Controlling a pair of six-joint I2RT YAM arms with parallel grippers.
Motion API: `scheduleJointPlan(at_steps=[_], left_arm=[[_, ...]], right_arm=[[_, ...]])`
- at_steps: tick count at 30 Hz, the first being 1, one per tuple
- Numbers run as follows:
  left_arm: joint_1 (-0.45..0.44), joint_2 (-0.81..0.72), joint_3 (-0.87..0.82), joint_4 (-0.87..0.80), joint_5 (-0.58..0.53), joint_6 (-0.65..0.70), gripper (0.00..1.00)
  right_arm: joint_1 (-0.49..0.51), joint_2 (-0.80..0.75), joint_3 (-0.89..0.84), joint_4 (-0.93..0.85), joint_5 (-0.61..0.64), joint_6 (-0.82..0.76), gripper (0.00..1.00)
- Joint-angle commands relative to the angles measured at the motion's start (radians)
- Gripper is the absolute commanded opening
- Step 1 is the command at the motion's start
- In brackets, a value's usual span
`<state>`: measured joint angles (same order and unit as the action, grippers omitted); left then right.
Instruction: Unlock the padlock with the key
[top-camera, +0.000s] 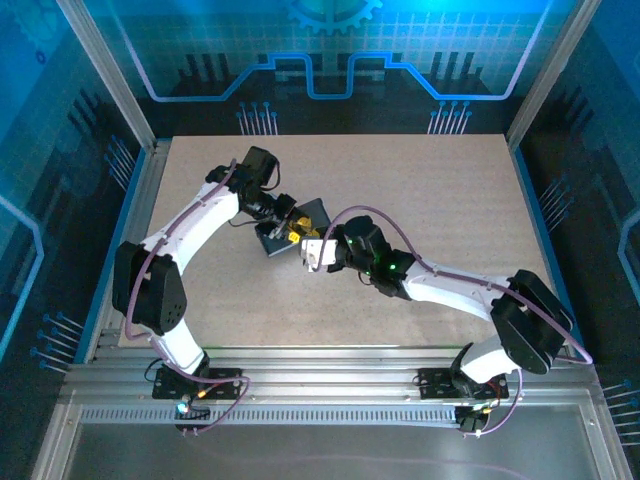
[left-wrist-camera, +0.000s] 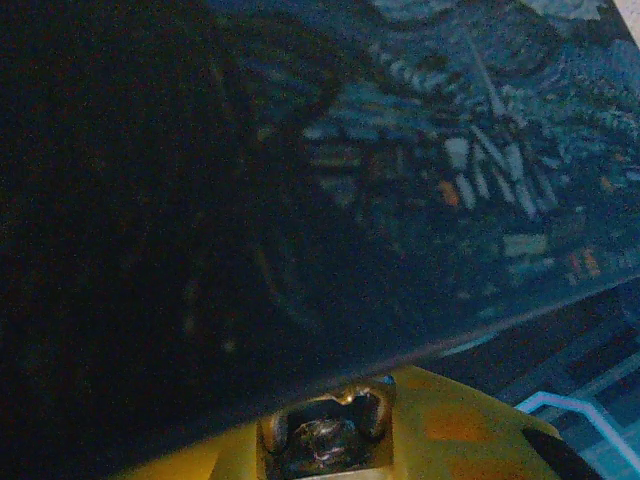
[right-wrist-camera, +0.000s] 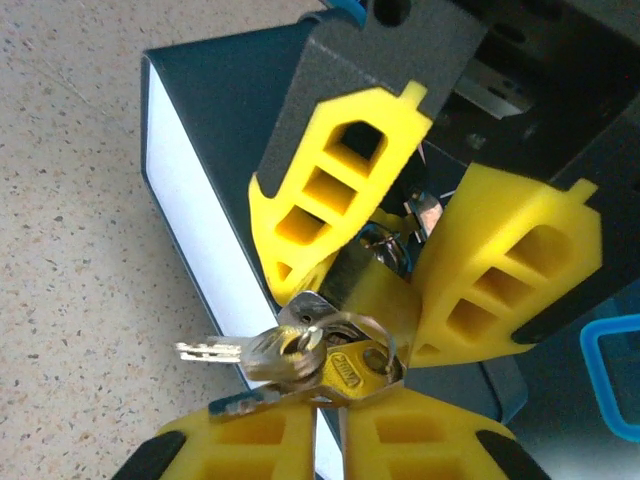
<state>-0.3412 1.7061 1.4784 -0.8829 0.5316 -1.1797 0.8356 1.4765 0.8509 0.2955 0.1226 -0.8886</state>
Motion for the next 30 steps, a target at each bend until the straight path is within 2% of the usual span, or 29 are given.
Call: scheduleJointPlan(at_steps=[1, 8, 12, 15, 18, 30], left_arm=[[-0.025, -0.046, 0.022, 0.085, 0.103, -0.043, 0.00], [-0.032, -0.043, 0.014, 0.095, 0.101, -0.051, 0.00], [-0.035, -0.041, 0.011, 0.097, 0.100, -0.054, 0.00], [-0.036, -0.037, 0.010, 0.098, 0.100, -0.054, 0.00], [-0.036, -0.038, 0.008, 0.099, 0.100, -0.052, 0.00], [-0.037, -0.042, 0.001, 0.104, 0.102, -0.053, 0.00]], right_arm=[[0.060, 0.033, 0.060, 0.048, -0.059, 0.051, 0.12], [0.077, 0.038, 0.082, 0.069, -0.034, 0.190, 0.06], [0.100, 0.028, 0.087, 0.062, -0.035, 0.249, 0.11], [0.125, 0.027, 0.087, 0.072, -0.015, 0.253, 0.19], [0.143, 0.031, 0.074, 0.110, 0.026, 0.237, 0.19], [0.143, 0.029, 0.103, 0.074, 0.049, 0.238, 0.10]])
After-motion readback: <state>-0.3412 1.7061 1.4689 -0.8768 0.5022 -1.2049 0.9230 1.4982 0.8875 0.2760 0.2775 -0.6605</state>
